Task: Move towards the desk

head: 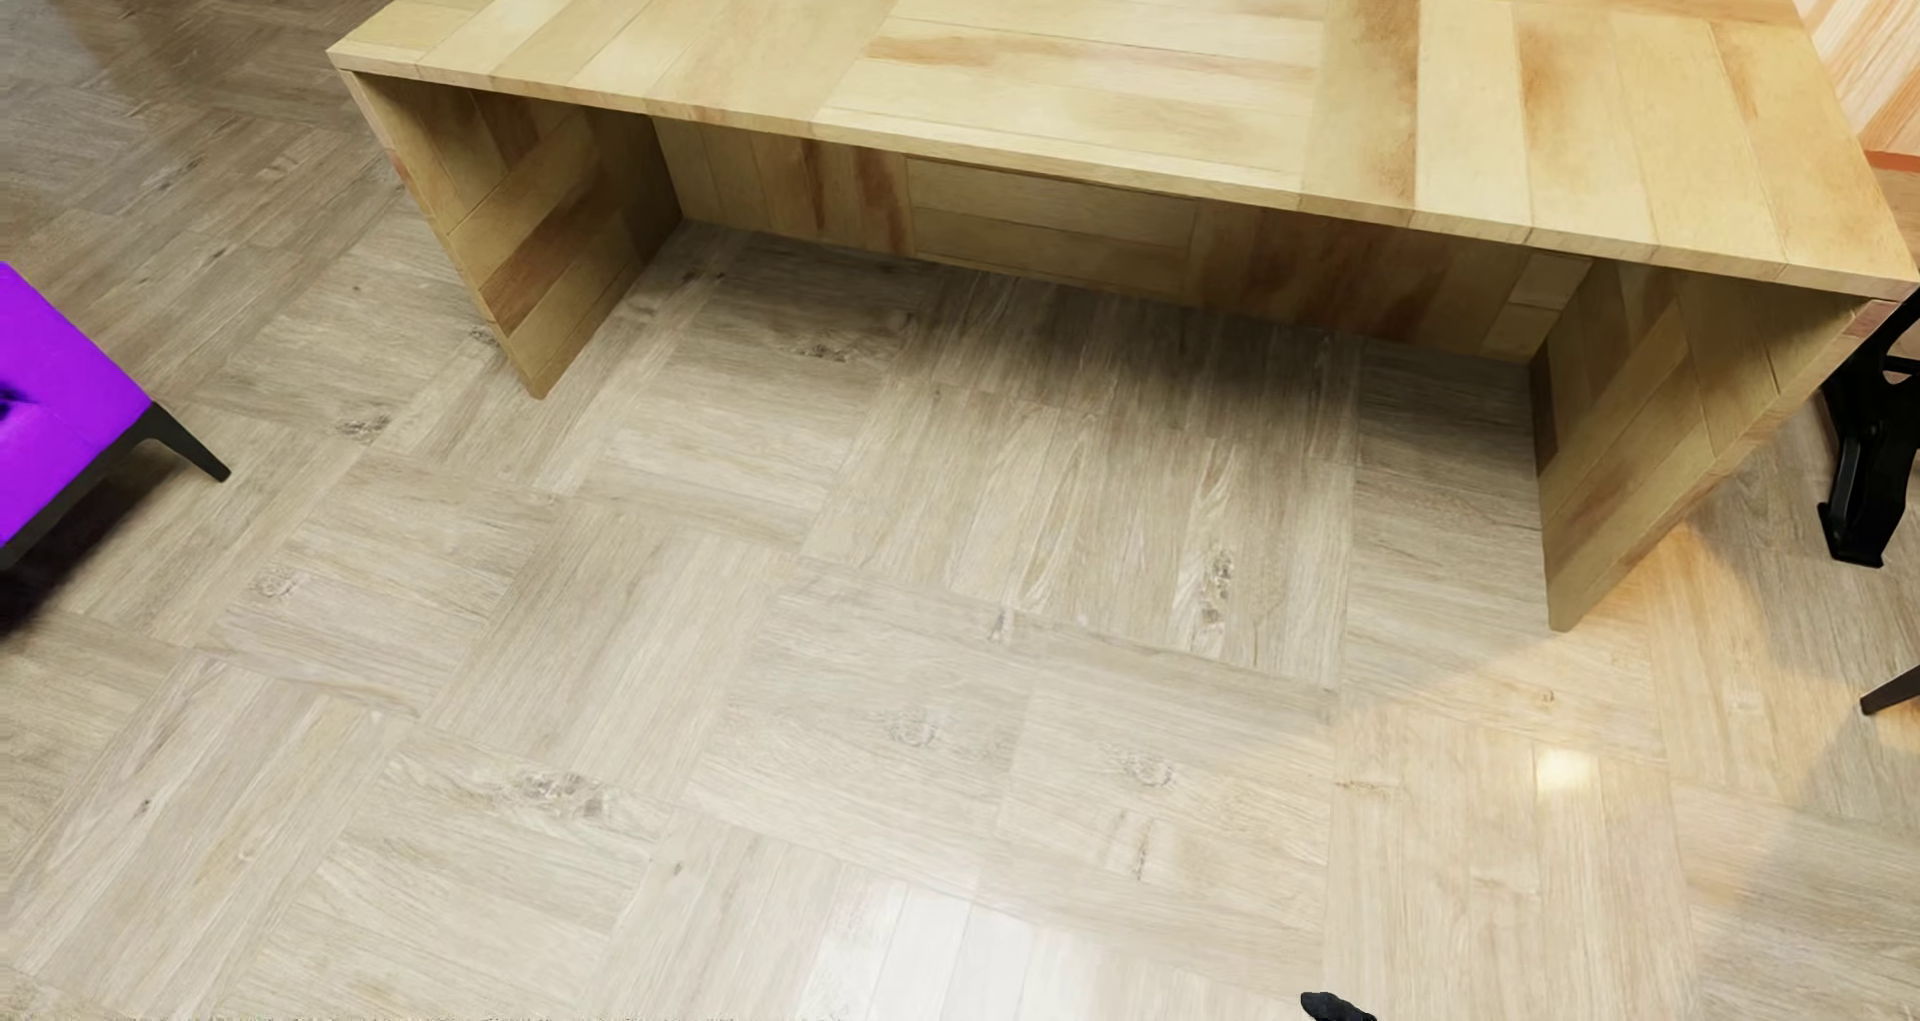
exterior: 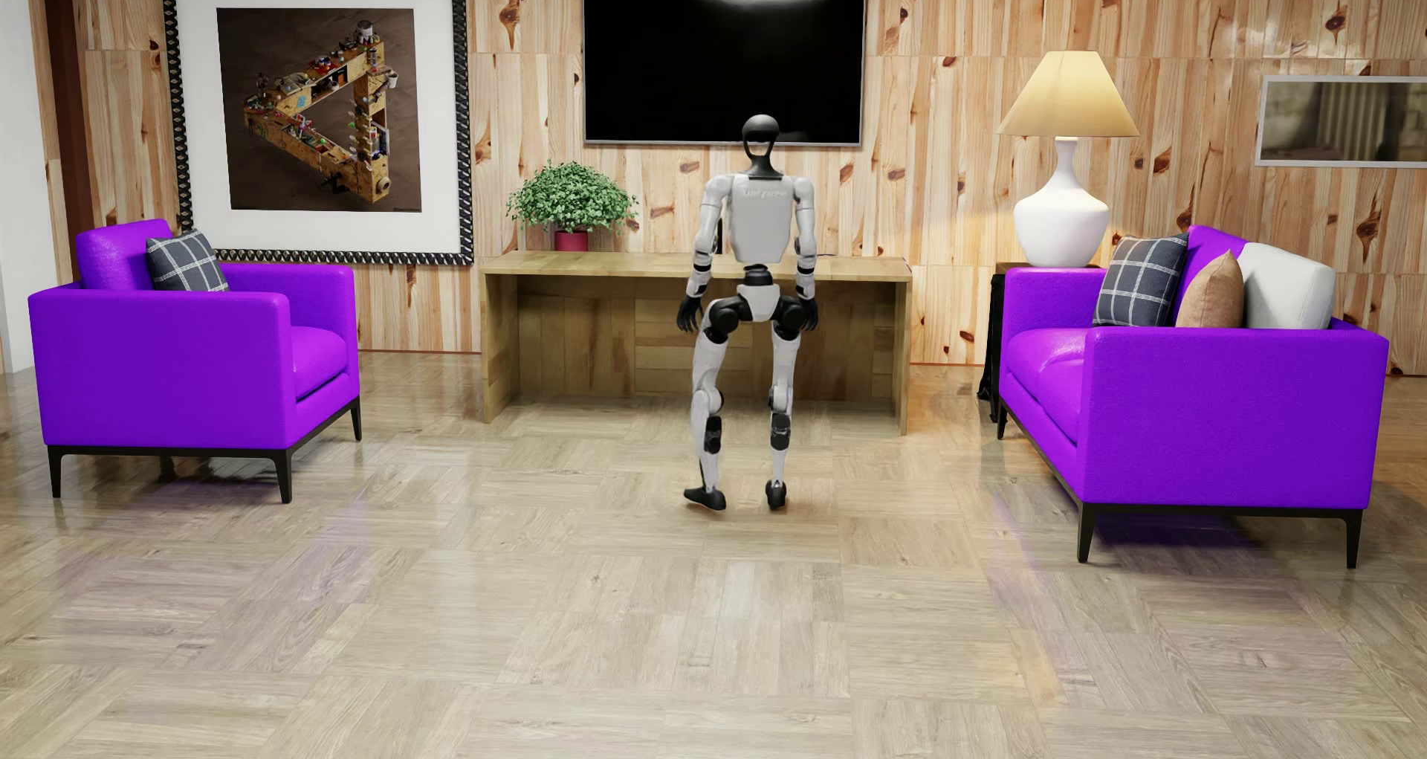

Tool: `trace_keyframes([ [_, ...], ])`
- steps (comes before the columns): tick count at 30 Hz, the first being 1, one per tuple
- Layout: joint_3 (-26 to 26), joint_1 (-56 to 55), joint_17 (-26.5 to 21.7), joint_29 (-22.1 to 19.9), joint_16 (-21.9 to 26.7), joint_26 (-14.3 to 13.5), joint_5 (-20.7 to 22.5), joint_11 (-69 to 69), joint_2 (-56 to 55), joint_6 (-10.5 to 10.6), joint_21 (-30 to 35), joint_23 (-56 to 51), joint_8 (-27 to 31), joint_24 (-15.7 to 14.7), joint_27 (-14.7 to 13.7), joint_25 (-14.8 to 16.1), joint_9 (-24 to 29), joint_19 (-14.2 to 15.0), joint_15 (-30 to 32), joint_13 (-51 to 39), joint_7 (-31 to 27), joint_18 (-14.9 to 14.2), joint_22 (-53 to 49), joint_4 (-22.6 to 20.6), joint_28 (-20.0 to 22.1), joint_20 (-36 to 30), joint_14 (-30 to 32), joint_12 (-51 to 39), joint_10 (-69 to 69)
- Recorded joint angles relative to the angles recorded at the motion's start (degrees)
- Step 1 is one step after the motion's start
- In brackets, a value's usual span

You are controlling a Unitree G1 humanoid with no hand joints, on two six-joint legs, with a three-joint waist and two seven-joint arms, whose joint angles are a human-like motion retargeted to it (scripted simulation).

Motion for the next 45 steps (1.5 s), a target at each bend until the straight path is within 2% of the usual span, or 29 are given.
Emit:
trace_keyframes([
  [7, -0.01, 1.0, 1.51, 0.23, 0.17, 0.57, -1.29, -1.95, 0.27, -0.8, -0.89, 2.25, -1.14, -1.01, 0.23, 0.27, -0.49, -0.46, 0.85, 0.04, -0.34, -1.05, 0.71, -2.14, 0.24, -0.49, 2.63, -1.53, -4.78],
  [10, -0.06, -0.57, 1.5, 0.35, 0.49, 0.45, -1.53, -2.12, 0.64, -1.1, -1.4, 3.94, -2.3, -1.59, 0.53, 0.22, -0.51, -0.76, 0.7, 0.02, -1.24, -0.23, 1.28, -2.1, 0.6, -0.34, 2.71, -2.08, -2.29],
  [11, -0.2, -1.68, 1.52, 0.26, 0.68, 0.42, -1.69, -2.23, 0.77, -1.22, -1.55, 4.41, -3.0, -1.65, 0.7, 0.2, -0.44, -0.85, 0.65, 0.01, 0.01, 0.51, 1.36, -1.55, 0.62, -0.31, 2.94, -2.34, -0.34],
  [14, -0.57, -3.0, 1.4, 0.33, 1.54, 0.27, -1.9, -2.75, 1.68, -1.21, -1.19, 5.58, -5.68, -1.7, 0.84, -0.2, -0.43, -0.75, 0.72, 0.33, 13.43, 4.4, 1.32, 2.94, 0.35, -0.26, 2.13, -3.14, 4.64],
  [16, -0.41, -1.81, 0.87, 0.5, 1.47, 0.27, -2.05, -3.32, 2.56, -0.96, -1.0, 5.92, -7.01, -1.87, 0.88, -0.44, -0.59, -0.36, 0.74, 0.47, 20.34, 8.18, 0.97, 3.56, 1.0, 0.36, 1.22, -3.09, 3.58],
  [17, -0.18, -0.82, 0.53, 0.44, 1.2, 0.29, -2.26, -3.54, 2.93, -0.88, -1.14, 5.97, -7.38, -1.86, 0.95, -0.47, -0.68, -0.09, 0.57, 0.5, 21.49, 8.63, 0.89, 3.07, 1.36, 0.57, 1.12, -2.86, 2.11],
  [20, 0.61, 1.87, 0.19, -0.24, 0.71, 0.07, -3.31, -3.52, 4.54, -1.1, -2.03, 6.43, -8.16, -1.52, 1.35, -0.08, -0.9, 1.02, 0.15, 0.46, 20.22, 5.57, 1.59, 0.76, 1.27, -0.26, 0.9, -1.95, -1.81],
  [24, 1.17, 3.17, 0.52, 0.08, -0.28, 0.09, -6.03, -3.57, 6.33, -1.9, -2.06, 6.3, -10.66, -2.31, 0.88, 0.18, -1.35, 2.83, -0.28, 0.39, 18.4, 5.54, 3.42, -2.77, 0.79, -1.18, 0.92, -1.34, -4.49],
  [27, 1.38, 3.65, 0.48, -0.03, -1.51, 0.53, -10.03, 3.38, 4.91, -2.51, -2.22, 5.37, -11.79, -2.87, 0.43, 0.19, -1.12, 4.27, -0.93, 0.7, 16.21, 5.79, 5.31, -5.58, 0.7, -1.55, 0.07, -1.13, -4.96],
  [29, 1.13, 3.43, 0.57, -0.35, -1.77, 0.51, -13.83, 13.37, 1.26, -2.99, -2.47, 4.68, -10.7, -2.55, 0.64, 0.05, -0.71, 5.03, 0.59, 0.44, 14.1, 6.16, 5.56, -7.22, 0.47, -2.28, -0.8, -0.82, -4.29],
  [32, 0.07, 3.24, 0.61, -0.73, -1.36, 0.37, -17.4, 28.0, -6.18, -3.78, -3.23, 3.79, -4.0, -2.19, 0.65, 0.25, -0.11, 3.06, 3.07, 1.15, 10.19, 6.47, 6.08, -9.39, 0.09, -3.77, -1.46, -1.2, -3.48],
  [33, -0.24, 3.36, 0.53, -0.49, -1.15, 0.37, -17.03, 30.01, -8.26, -3.96, -3.2, 3.96, -0.51, -2.21, 0.78, 0.18, -0.02, 3.4, 2.34, 1.41, 8.78, 6.12, 6.2, -9.96, 0.13, -4.09, -1.53, -1.42, -3.56],
  [35, -0.58, 3.51, 0.11, 0.51, -0.79, 0.47, -15.04, 28.23, -10.83, -4.09, -3.06, 4.54, 6.81, -2.65, 0.73, -0.12, -0.03, 5.94, 0.95, 2.3, 5.73, 5.22, 6.55, -10.43, 0.46, -4.24, -1.35, -2.22, -3.98],
  [37, -0.74, 3.2, 0.12, 0.86, -0.53, 0.39, -11.38, 20.19, -10.64, -3.97, -3.65, 5.13, 15.64, -3.43, 0.97, -0.29, -0.21, 8.58, -0.74, 3.08, 2.18, 4.2, 6.61, -10.4, 1.02, -4.14, -1.16, -3.0, -3.98],
  [39, -0.77, 3.1, 0.62, 0.87, -0.09, 0.27, -6.73, 10.0, -8.04, -3.71, -4.22, 5.8, 25.57, -4.3, 1.21, -0.38, -0.43, 11.21, 1.66, 3.86, -1.76, 3.06, 6.35, -9.87, 1.39, -4.04, -0.77, -3.59, -4.25],
  [40, -0.47, 3.01, 0.92, 0.89, 0.21, 0.29, -6.26, 7.72, -6.55, -3.66, -4.23, 6.13, 25.32, -4.64, 1.23, -0.56, -0.47, 12.0, 2.88, 4.24, -3.53, 2.45, 6.27, -9.4, 1.59, -4.02, -0.52, -3.85, -4.29],
  [42, 0.21, 2.14, 1.24, 1.01, 0.55, 0.55, -6.31, 4.95, -3.66, -3.75, -3.52, 6.64, 19.6, -5.42, 1.07, -1.26, -0.59, 8.91, 0.69, 4.8, -6.92, 1.11, 6.39, -8.44, 2.31, -3.64, -0.26, -4.29, -3.39],
  [45, 0.84, 1.78, 0.64, 1.75, 0.61, 0.93, -4.23, 0.02, 0.19, -3.45, -0.78, 7.84, 14.28, -7.04, 0.83, -3.63, -0.83, 7.03, 0.79, 4.4, -11.18, -0.88, 6.94, -6.23, 3.66, -2.4, 1.36, -3.66, -4.44],
])
